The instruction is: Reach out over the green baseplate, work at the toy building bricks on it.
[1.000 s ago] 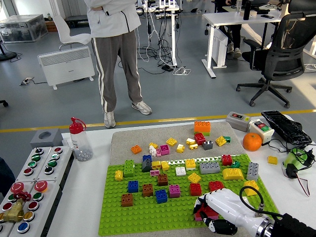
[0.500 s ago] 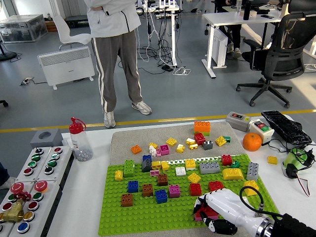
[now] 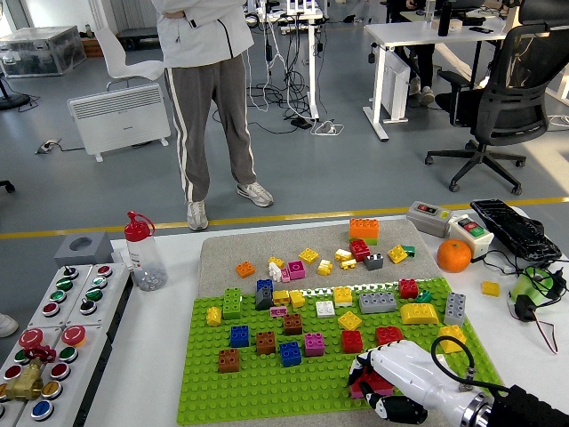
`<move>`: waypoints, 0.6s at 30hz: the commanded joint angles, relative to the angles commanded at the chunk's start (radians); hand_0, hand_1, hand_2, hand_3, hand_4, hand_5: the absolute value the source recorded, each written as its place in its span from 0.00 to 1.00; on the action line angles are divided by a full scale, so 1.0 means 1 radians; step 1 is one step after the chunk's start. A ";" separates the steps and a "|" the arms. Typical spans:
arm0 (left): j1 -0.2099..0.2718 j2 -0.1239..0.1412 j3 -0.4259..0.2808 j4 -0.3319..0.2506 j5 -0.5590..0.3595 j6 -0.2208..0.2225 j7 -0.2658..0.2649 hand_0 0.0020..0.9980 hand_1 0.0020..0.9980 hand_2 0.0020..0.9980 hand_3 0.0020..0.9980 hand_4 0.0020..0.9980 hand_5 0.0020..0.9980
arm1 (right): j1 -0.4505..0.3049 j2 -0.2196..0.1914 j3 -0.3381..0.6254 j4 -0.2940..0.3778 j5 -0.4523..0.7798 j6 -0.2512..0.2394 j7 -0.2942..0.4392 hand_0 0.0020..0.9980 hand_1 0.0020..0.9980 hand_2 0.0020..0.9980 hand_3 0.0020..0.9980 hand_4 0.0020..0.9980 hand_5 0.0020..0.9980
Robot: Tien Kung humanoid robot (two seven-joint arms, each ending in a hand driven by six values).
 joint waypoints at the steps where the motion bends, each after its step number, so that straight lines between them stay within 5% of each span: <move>1: 0.000 0.000 0.000 0.000 0.000 0.000 0.000 0.66 0.61 0.57 0.45 0.23 1.00 | -0.001 -0.001 0.006 0.004 -0.002 0.000 0.000 0.56 0.63 0.62 0.58 0.35 0.16; 18: 0.004 -0.001 -0.005 0.000 0.007 0.001 0.003 0.66 0.61 0.57 0.45 0.24 1.00 | -0.019 -0.018 0.046 0.042 -0.024 0.000 -0.006 0.56 0.63 0.62 0.58 0.35 0.15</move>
